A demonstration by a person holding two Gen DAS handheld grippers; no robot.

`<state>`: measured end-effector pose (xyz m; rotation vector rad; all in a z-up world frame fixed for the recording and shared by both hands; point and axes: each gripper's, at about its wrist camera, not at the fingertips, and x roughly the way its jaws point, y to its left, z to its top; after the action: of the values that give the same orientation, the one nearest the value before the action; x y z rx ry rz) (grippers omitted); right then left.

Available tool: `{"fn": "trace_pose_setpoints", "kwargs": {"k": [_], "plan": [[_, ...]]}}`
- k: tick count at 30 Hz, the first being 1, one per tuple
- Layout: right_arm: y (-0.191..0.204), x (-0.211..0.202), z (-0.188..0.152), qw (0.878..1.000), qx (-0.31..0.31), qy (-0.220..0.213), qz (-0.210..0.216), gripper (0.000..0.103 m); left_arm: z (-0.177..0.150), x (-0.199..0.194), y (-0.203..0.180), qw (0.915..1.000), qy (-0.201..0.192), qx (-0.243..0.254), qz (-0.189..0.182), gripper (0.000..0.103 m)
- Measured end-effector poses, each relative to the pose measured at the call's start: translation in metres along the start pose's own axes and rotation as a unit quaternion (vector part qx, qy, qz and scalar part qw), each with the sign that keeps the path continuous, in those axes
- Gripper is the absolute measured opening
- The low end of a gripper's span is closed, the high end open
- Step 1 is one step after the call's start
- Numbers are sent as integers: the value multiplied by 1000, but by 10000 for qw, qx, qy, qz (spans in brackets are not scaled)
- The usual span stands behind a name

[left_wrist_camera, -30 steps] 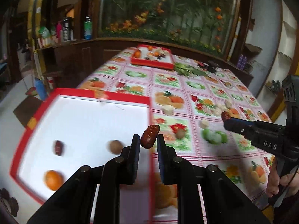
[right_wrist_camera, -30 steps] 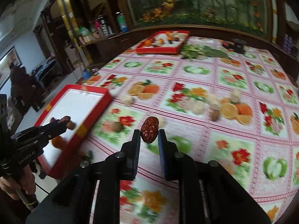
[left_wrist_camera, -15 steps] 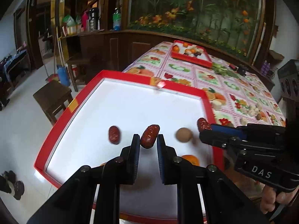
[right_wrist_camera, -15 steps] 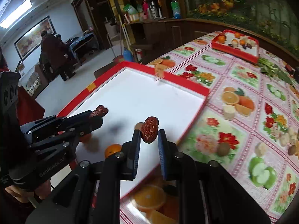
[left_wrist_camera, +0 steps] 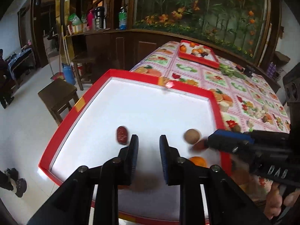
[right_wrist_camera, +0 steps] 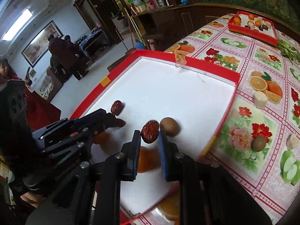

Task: Organize fruits
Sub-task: 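Return to the cloth and grasp a beige cube piece with the right gripper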

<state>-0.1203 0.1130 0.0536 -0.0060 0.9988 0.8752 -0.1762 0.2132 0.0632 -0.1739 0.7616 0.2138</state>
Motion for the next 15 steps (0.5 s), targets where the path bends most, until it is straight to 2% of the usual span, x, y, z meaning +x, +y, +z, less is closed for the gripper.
{"fn": "trace_pose_setpoints", "kwargs": {"k": [4, 7, 10, 15], "plan": [[-26, -33, -4, 9991, 146, -385, -129, 22, 2, -8, -26, 9989, -106, 261, -374, 25], [-64, -61, -13, 9957, 382, -617, -580, 22, 1, -11, -53, 9963, -98, 515, -675, 25], [-106, -79, -29, 9911, 806, -673, -820, 22, -3, -9, -81, 9929, -15, 765, -914, 25], [-147, -100, -49, 9844, 1171, -651, -1139, 22, -7, -1, -120, 9858, 205, 1123, -1231, 26]]}}
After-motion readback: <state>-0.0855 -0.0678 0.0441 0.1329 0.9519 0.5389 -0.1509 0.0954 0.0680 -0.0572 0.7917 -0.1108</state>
